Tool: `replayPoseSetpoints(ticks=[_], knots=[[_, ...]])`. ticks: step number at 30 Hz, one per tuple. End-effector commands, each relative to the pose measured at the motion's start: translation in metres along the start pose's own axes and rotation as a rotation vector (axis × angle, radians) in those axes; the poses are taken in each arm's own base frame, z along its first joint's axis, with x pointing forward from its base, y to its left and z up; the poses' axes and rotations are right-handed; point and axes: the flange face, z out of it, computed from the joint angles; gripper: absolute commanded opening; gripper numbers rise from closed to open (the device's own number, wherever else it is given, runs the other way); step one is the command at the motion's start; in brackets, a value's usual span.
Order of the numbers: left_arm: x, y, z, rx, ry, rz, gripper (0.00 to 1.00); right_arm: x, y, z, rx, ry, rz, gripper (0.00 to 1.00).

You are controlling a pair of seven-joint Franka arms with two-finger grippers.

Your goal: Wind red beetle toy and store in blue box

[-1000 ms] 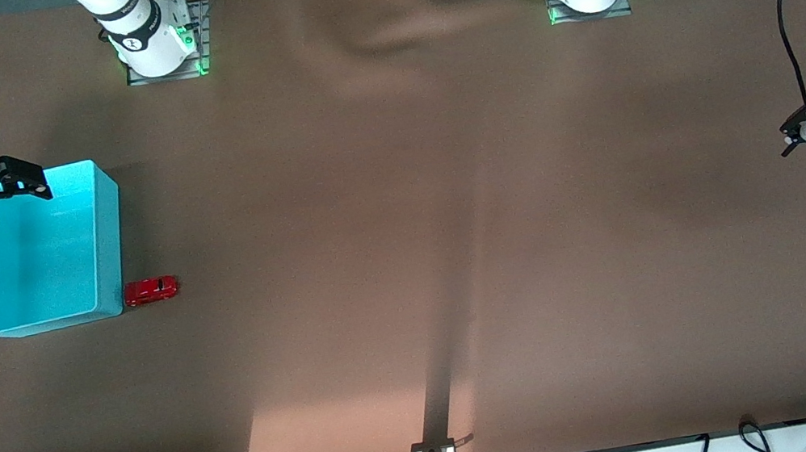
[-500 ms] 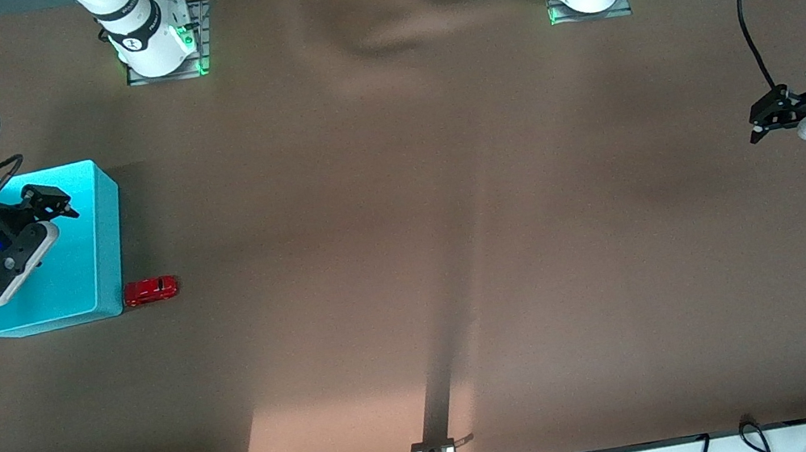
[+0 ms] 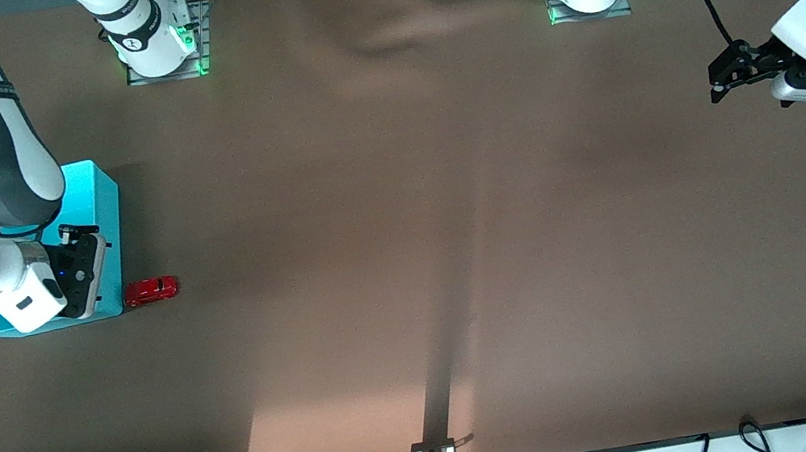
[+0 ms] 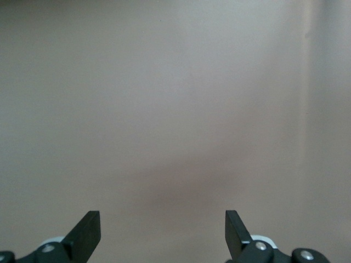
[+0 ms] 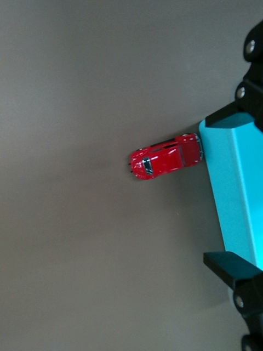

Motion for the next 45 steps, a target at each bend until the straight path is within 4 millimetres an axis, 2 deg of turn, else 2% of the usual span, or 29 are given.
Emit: replayPoseSetpoints(ticks=[1,5,10,14,23,26,32,41,45], knots=[[-0.006,0.004,-0.006,-0.017,-0.012,-0.012,1.00,-0.003,-0.012,0.030,-0.053,0.009,-0.087,1.00],[-0.001,0.006,-0.013,-0.018,-0.038,-0.012,1.00,-0.003,-0.013,0.054,-0.064,0.010,-0.108,1.00],[0.005,0.006,-0.020,-0.019,-0.056,-0.041,1.00,-0.004,-0.010,0.073,-0.085,0.015,-0.180,1.00],[0.005,0.009,-0.022,-0.019,-0.054,-0.036,1.00,-0.013,-0.005,0.091,-0.093,0.014,-0.218,1.00],[0.005,0.011,-0.023,-0.026,-0.050,-0.034,1.00,-0.012,-0.002,0.113,-0.102,0.015,-0.255,1.00],[0.005,0.011,-0.024,-0.026,-0.051,-0.034,1.00,-0.012,-0.001,0.116,-0.103,0.015,-0.256,0.95],[0.004,0.011,-0.024,-0.023,-0.057,-0.029,1.00,-0.014,-0.007,0.127,-0.106,0.012,-0.260,0.93],[0.005,0.018,-0.025,-0.025,-0.055,-0.020,1.00,-0.016,-0.010,0.131,-0.116,0.009,-0.259,0.76],[0.003,0.019,-0.031,-0.024,-0.060,-0.019,1.00,-0.015,-0.010,0.131,-0.113,0.008,-0.259,0.55]])
